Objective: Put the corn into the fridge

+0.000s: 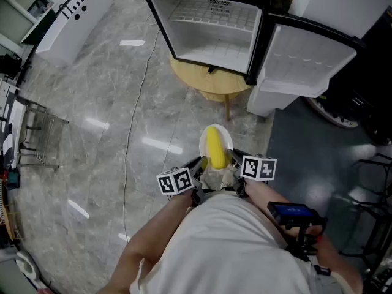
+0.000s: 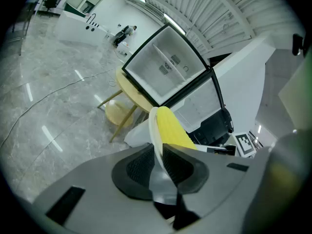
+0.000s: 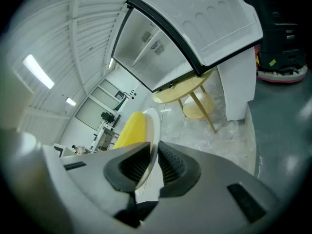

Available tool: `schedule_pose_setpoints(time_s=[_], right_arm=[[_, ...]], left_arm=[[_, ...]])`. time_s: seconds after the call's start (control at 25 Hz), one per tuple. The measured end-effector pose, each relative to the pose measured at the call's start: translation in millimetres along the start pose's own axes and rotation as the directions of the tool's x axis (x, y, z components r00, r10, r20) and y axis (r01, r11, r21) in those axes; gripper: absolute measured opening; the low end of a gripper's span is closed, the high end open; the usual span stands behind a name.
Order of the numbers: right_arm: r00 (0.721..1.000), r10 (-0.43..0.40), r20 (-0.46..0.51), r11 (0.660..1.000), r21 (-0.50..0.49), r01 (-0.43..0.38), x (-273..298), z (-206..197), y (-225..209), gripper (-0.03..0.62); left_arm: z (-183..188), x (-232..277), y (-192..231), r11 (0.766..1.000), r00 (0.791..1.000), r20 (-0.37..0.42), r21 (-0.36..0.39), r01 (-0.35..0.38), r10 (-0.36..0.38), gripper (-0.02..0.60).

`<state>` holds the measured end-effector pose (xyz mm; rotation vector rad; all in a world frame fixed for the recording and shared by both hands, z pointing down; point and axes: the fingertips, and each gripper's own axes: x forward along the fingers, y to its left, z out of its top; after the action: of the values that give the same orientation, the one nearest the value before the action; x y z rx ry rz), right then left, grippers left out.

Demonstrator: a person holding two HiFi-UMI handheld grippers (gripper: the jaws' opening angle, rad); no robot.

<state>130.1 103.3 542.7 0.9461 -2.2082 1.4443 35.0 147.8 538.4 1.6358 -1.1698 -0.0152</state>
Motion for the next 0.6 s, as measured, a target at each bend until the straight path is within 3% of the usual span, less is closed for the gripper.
schedule_pose_setpoints(time_s=[0.28,0.6], right_arm=[[0.998,-0.01,0.062,1.0,-0.017,0.011,-14.1,-36.8,34.3,0.054],[0.995,0.009,0.103,0.995,-0.1,0.002,-3.4,-53.5,81.3,0.054]], left_arm=[[-18.5,-48.5,4.3,0.999,0.999,0.002,0.026,0.044,-0.044,0.061],[-11.5,-94.4,18.4,0.997,0.995,0.068,0.048,0.065,-0.068,0.062]])
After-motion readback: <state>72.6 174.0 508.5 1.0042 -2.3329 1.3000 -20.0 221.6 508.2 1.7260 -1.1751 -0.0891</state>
